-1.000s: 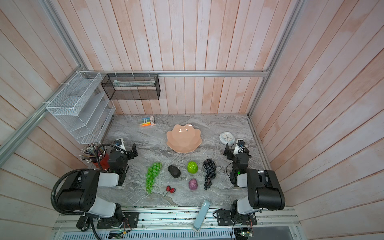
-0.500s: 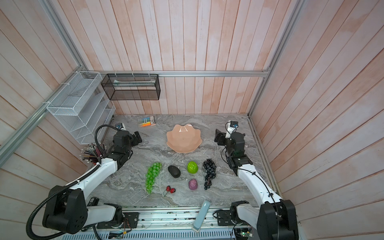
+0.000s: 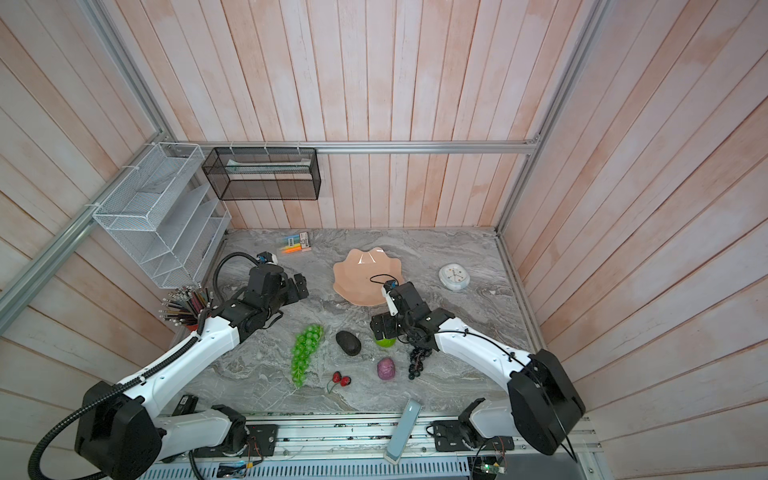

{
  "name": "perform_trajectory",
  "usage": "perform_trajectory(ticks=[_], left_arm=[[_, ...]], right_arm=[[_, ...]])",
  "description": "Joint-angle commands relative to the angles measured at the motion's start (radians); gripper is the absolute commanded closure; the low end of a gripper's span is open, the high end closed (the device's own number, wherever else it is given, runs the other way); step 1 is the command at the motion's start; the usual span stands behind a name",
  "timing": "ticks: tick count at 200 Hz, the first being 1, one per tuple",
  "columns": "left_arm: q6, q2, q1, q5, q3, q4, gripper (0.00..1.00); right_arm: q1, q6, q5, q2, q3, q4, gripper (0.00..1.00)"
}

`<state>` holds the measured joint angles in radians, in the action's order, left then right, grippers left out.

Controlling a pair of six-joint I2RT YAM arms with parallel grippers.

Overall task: Place and organize the fake fruits in the fruit bowl
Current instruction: 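Grasp the lime-green custard apple with the right gripper while the left arm moves forward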

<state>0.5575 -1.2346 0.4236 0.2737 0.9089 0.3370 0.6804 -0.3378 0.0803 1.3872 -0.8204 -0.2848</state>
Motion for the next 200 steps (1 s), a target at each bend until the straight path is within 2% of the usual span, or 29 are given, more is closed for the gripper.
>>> perform_trajectory(ticks=[1, 51, 83, 104, 144, 175, 200], left_arm=[[0.044, 0.043, -0.002, 0.015, -0.04, -0.006, 0.0], [0.052, 0.054, -0.002, 0.035, -0.072, -0.024, 0.0], [0.057, 0.043, -0.002, 0.022, -0.066, -0.023, 0.0], [0.059, 0.04, -0.001, 0.009, -0.056, -0.014, 0.0], [0.053, 0.05, -0.002, 0.033, -0.041, -0.004, 0.0], [0.076, 0.077, -0.003, 0.032, -0.054, -0.01, 0.0], [0.056, 0.089, -0.003, 0.026, -0.058, -0.021, 0.0]], right_arm=[[0.004, -0.01, 0.029, 0.058, -0.04, -0.031, 0.05], [0.008, 0.035, 0.039, 0.197, -0.093, -0.071, 0.06], [0.009, 0.042, 0.039, 0.226, -0.102, -0.068, 0.13], [0.008, 0.043, 0.059, 0.244, -0.106, -0.078, 0.23], [0.008, 0.044, 0.059, 0.206, -0.096, -0.087, 0.4], [-0.003, 0.047, 0.044, 0.146, -0.113, -0.122, 0.44], [-0.044, 0.033, 0.082, 0.087, -0.146, -0.138, 0.46]])
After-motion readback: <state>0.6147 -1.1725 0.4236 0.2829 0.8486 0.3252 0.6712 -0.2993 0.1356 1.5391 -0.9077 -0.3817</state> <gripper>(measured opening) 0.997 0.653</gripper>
